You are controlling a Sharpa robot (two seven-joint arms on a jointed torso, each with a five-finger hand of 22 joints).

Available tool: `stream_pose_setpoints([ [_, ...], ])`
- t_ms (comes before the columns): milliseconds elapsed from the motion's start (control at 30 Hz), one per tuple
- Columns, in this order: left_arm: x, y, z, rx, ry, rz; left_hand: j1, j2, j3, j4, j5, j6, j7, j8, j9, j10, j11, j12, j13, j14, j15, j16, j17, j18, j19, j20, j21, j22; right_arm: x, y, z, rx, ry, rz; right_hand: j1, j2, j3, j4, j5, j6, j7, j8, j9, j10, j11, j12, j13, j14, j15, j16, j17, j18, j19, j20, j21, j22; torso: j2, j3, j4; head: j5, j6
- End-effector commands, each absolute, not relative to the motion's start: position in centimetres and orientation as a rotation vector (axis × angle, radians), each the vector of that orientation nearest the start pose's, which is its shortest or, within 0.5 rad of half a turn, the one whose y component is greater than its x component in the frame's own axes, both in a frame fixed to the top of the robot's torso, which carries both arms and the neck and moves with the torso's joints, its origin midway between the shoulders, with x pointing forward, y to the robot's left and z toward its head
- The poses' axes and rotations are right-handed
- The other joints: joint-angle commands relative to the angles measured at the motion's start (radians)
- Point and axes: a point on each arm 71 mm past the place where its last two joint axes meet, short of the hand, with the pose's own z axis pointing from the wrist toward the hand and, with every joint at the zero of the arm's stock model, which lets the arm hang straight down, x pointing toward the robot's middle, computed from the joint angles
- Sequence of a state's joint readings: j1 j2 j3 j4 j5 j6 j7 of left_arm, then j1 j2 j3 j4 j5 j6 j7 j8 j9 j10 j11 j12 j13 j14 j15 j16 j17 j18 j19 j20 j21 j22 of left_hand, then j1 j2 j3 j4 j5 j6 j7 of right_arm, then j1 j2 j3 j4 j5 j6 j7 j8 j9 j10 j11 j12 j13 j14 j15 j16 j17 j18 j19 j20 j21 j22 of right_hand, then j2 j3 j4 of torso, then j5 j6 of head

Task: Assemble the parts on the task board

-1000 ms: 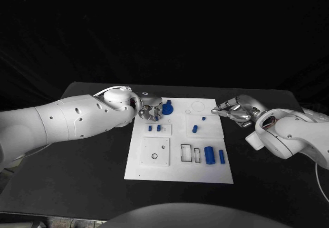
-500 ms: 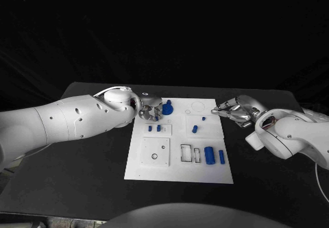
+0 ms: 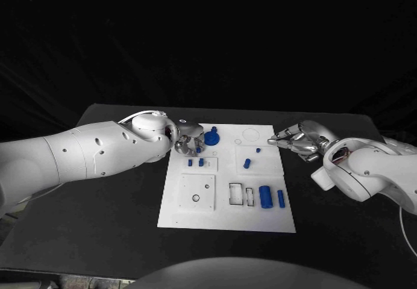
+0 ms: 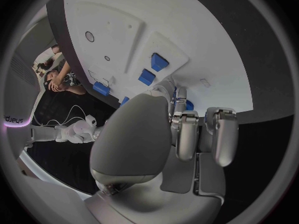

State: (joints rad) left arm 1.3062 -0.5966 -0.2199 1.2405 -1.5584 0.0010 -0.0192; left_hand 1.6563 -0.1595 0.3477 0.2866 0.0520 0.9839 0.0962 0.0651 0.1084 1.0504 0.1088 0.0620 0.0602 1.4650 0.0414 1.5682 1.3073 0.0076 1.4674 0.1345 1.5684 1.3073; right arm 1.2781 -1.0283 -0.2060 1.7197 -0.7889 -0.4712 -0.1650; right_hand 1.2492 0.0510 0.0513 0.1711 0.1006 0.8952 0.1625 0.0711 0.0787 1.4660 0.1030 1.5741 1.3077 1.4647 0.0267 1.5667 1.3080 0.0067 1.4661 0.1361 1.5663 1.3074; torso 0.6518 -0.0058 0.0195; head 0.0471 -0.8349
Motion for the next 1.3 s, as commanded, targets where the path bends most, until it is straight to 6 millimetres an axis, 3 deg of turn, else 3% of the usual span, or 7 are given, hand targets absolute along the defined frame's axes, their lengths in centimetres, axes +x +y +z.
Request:
stream_pose_setpoints([
  [33, 52.1, 15.3, -22.5, 0.558, 1.939, -0.492, -0.002, -0.012, -0.006, 0.001, 0.003, -0.009, 0.001, -0.001, -0.002, -0.008, 0.002, 0.000, 0.001, 0.106, 0.009, 0.003, 0.263, -0.008, 0.103, 0.009, 0.002, 0.263, 43.9, -25.0, -20.4, 0.581, 1.845, 0.781, 0.002, 0.008, -0.002, 0.005, 0.002, 0.007, 0.000, 0.001, 0.001, 0.105, -0.006, -0.003, 0.263, 0.106, 0.000, 0.004, 0.263, -0.007, 0.105, 0.002, 0.004, 0.263, 0.000, -0.0001, -0.0004, 0.001, 0.001],
  [267, 52.2, 15.6, -22.2, 0.528, 1.886, -0.495, -0.008, -0.011, -0.018, 0.001, 0.003, -0.069, -0.006, -0.003, -0.020, -0.012, 0.015, 0.003, 0.001, 0.106, 0.020, 0.003, 0.263, -0.008, 0.103, 0.020, 0.002, 0.263, 44.0, -25.1, -20.4, 0.580, 1.852, 0.779, 0.002, 0.008, -0.002, 0.005, 0.002, 0.007, 0.000, 0.001, 0.001, 0.105, -0.006, -0.003, 0.263, 0.106, 0.000, 0.004, 0.263, -0.007, 0.105, 0.002, 0.004, 0.263, 0.000, -0.0003, 0.0005, 0.000, 0.005],
  [433, 52.3, 16.2, -21.8, 0.498, 1.842, -0.488, -0.018, -0.011, -0.066, 0.002, 0.003, -0.259, -0.047, -0.004, -0.047, -0.018, 0.020, 0.004, 0.002, 0.106, 0.024, 0.003, 0.263, -0.008, 0.103, 0.027, 0.002, 0.263, 44.0, -25.1, -20.5, 0.581, 1.856, 0.777, 0.003, 0.009, -0.002, 0.004, 0.002, 0.008, 0.000, 0.002, 0.002, 0.105, -0.006, -0.003, 0.263, 0.106, 0.000, 0.004, 0.263, -0.007, 0.105, 0.001, 0.004, 0.263, 0.000, -0.0007, 0.0011, -0.001, 0.006],
  [867, 51.5, 19.7, -20.4, 0.450, 1.769, -0.512, -0.107, -0.057, -0.262, 0.008, 0.004, -0.213, 0.059, 0.037, -0.038, -0.078, -0.004, 0.007, 0.004, 0.106, -0.021, 0.003, 0.263, -0.008, 0.103, -0.005, 0.002, 0.263, 44.3, -25.4, -20.1, 0.552, 1.785, 0.776, 0.033, 0.009, -0.012, -0.006, 0.003, 0.013, -0.007, -0.001, 0.002, 0.105, -0.020, -0.003, 0.263, 0.106, 0.002, 0.004, 0.263, -0.007, 0.105, 0.003, 0.004, 0.263, -0.001, -0.0005, 0.0010, -0.007, 0.007],
  [900, 51.4, 20.1, -20.2, 0.437, 1.763, -0.521, -0.119, -0.057, -0.282, 0.009, 0.005, -0.205, 0.060, 0.039, -0.037, -0.077, -0.004, 0.008, 0.004, 0.106, -0.024, 0.003, 0.263, -0.008, 0.103, -0.007, 0.002, 0.263, 44.4, -25.4, -20.0, 0.539, 1.772, 0.775, 0.041, 0.013, -0.011, -0.007, 0.002, 0.014, -0.008, -0.001, 0.002, 0.083, -0.024, -0.018, 0.249, 0.106, -0.001, 0.004, 0.263, -0.007, 0.105, 0.001, 0.004, 0.263, -0.001, -0.0005, 0.0010, -0.007, 0.007],
  [1067, 51.1, 21.5, -19.0, 0.277, 1.706, -0.651, -0.154, -0.037, -0.306, 0.009, 0.006, -0.144, 0.073, 0.060, -0.031, -0.033, 0.004, 0.027, 0.006, 0.084, -0.006, -0.038, 0.210, -0.005, 0.095, 0.002, -0.007, 0.259, 44.8, -25.3, -19.6, 0.445, 1.716, 0.758, 0.101, 0.022, 0.014, 0.001, -0.002, 0.029, -0.016, 0.003, 0.006, -0.484, -0.035, -0.652, -0.292, 0.106, -0.016, 0.004, 0.263, -0.007, 0.105, -0.012, 0.004, 0.263, 0.000, -0.0014, 0.0009, -0.026, 0.011],
  [1300, 50.9, 22.4, -17.5, -0.133, 1.568, -0.927, -0.167, 0.004, -0.281, 0.008, 0.021, -0.048, 0.064, 0.085, -0.020, 0.045, -0.008, 0.047, 0.005, 0.027, -0.011, -0.152, 0.076, 0.019, 0.027, 0.004, -0.091, 0.225, 45.6, -24.6, -19.3, 0.256, 1.654, 0.718, 0.182, 0.001, 0.061, 0.034, -0.018, 0.043, -0.018, 0.006, 0.008, -0.523, -0.031, -1.061, -0.673, 0.106, -0.011, 0.004, 0.263, -0.007, 0.105, -0.011, 0.004, 0.263, -0.001, -0.0006, -0.0007, -0.047, 0.019],
])
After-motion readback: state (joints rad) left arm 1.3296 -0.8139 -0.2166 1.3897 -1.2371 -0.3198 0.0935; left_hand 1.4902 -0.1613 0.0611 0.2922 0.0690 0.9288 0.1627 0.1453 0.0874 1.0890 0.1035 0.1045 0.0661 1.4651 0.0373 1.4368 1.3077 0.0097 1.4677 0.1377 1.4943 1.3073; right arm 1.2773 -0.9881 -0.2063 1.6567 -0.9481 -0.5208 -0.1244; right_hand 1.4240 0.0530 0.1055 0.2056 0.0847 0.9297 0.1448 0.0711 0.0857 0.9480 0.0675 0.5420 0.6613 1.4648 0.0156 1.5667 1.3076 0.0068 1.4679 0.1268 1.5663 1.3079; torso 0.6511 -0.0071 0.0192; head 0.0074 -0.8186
